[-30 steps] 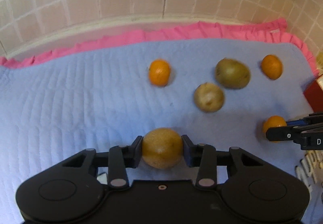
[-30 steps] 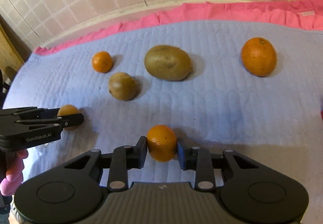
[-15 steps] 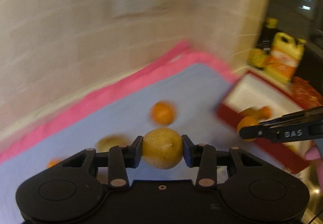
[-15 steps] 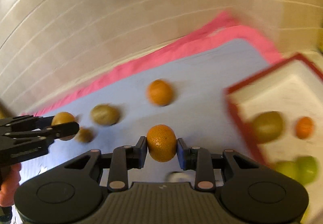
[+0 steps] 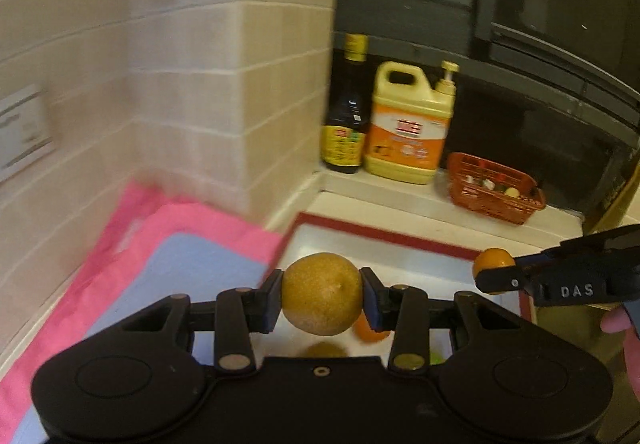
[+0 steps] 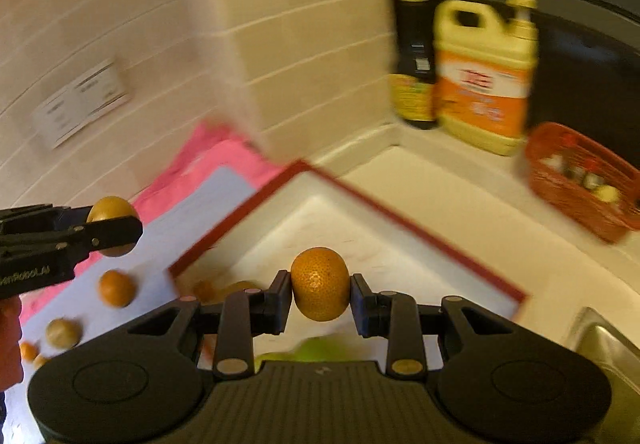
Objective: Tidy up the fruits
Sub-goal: 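Carry the potato and orange over the box and lower them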
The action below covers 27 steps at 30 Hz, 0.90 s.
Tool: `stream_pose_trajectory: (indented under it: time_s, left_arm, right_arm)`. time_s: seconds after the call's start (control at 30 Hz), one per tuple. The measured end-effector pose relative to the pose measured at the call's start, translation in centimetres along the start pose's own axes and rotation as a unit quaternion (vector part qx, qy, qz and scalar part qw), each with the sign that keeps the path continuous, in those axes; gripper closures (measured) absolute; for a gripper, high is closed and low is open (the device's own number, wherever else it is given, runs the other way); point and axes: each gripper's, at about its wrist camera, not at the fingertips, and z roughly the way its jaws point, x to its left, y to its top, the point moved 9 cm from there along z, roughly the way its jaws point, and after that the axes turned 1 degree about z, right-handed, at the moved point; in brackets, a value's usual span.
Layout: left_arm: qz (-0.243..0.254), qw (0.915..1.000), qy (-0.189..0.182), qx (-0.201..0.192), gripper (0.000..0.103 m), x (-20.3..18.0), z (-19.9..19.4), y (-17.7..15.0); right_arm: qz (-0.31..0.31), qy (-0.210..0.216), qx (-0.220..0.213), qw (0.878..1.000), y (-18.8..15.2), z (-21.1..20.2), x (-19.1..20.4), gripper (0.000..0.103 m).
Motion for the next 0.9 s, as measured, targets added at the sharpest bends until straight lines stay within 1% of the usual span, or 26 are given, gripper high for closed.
stream_pose_trajectory:
  time_s: [0.07, 0.2, 0.27, 0.33, 0.43, 0.57, 0.7, 0.83, 0.9]
  left_arm:
    - [0.007, 0.9999, -0.007, 0.01, 0.055, -0.7, 2.1, 0.9]
    - [0.011, 0.9992, -0.023, 0.031, 0.055, -1.8, 5.7, 1.6]
    - [0.007, 0.9984, -0.037, 0.042, 0.055, -2.2, 7.6, 1.5]
    - [0.0, 0.9968, -0.046, 0.066, 0.055, -2.4, 9.9, 0.8]
    - [0.006, 0.9951, -0.029, 0.094, 0.055, -2.4, 12.7, -0.3]
    - [-0.004, 0.9929, -0.026, 0.116, 0.055, -1.9, 15.0, -1.4]
    - [-0.015, 0.9906, -0.016, 0.135, 0.055, -1.0, 16.5, -2.5]
    - [-0.033, 0.9875, -0.016, 0.153, 0.055, 0.0, 17.6, -3.7]
    - [-0.034, 0.9866, -0.015, 0.159, 0.055, 0.2, 17.8, -4.1]
  right_arm:
    - [0.013, -0.008, 0.0, 1.0, 0.2, 0.1, -1.9, 0.07]
    - [0.027, -0.017, 0.003, 0.999, 0.1, 0.8, -4.1, 0.07]
    - [0.035, -0.018, 0.005, 0.999, -0.2, 1.1, -4.8, 0.07]
    - [0.045, -0.016, 0.009, 0.999, -0.6, 1.5, -5.4, 0.07]
    - [0.056, -0.01, 0.025, 0.998, -1.5, 2.7, -5.7, 0.07]
    - [0.057, -0.003, 0.046, 0.997, -2.3, 4.2, -5.6, 0.07]
    - [0.052, 0.0, 0.059, 0.997, -2.7, 5.3, -5.2, 0.07]
    - [0.048, -0.003, 0.072, 0.996, -3.2, 6.3, -5.0, 0.069]
    - [0.051, -0.004, 0.076, 0.996, -3.4, 6.7, -4.9, 0.068]
